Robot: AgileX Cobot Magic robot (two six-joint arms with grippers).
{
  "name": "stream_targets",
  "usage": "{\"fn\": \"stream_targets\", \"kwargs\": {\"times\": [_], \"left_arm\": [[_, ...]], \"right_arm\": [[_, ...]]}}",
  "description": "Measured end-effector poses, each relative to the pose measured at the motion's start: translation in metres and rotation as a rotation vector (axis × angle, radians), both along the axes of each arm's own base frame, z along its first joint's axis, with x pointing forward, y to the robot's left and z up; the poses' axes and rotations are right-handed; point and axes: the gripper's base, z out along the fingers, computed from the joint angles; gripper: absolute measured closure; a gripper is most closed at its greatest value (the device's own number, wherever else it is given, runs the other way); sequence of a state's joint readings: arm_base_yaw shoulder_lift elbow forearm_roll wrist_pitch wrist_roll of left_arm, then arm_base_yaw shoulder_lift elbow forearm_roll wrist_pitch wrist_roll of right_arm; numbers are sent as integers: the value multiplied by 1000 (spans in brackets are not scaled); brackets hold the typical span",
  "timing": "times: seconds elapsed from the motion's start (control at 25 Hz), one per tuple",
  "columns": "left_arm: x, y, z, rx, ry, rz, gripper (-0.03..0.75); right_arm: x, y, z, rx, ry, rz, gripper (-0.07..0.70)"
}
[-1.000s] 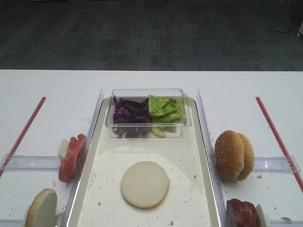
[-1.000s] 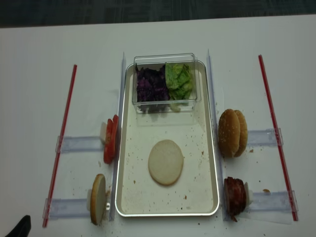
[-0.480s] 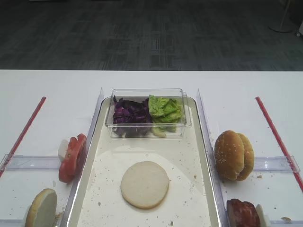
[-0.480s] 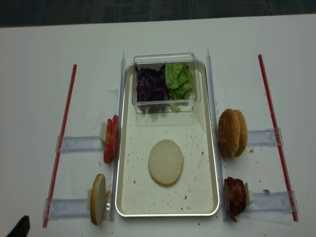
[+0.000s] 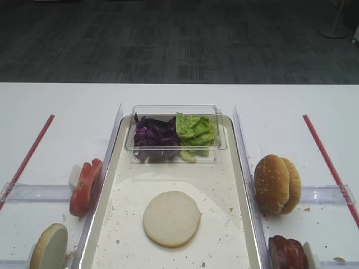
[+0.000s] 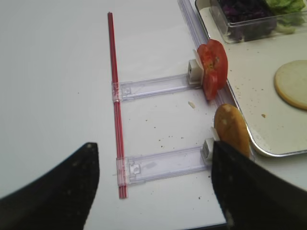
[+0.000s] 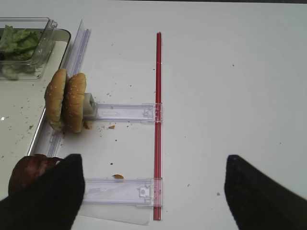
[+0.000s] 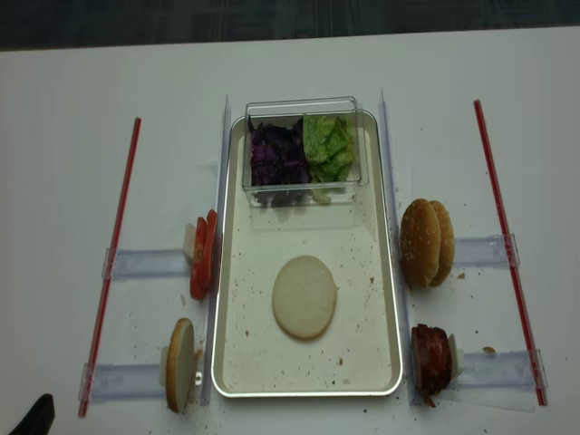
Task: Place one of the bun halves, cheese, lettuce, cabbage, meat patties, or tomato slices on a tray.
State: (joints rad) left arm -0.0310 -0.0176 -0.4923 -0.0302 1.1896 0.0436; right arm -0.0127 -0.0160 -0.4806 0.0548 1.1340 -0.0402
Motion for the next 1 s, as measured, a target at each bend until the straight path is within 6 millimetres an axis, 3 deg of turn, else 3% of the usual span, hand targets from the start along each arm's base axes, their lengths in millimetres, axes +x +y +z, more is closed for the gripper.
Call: {"fn": "stream_targets", "kwargs": {"times": [1.0], "left_arm": [[0,3,0,-30,0,54,257]], "right_arm": [[0,0,0,-2,0,1,17]]}}
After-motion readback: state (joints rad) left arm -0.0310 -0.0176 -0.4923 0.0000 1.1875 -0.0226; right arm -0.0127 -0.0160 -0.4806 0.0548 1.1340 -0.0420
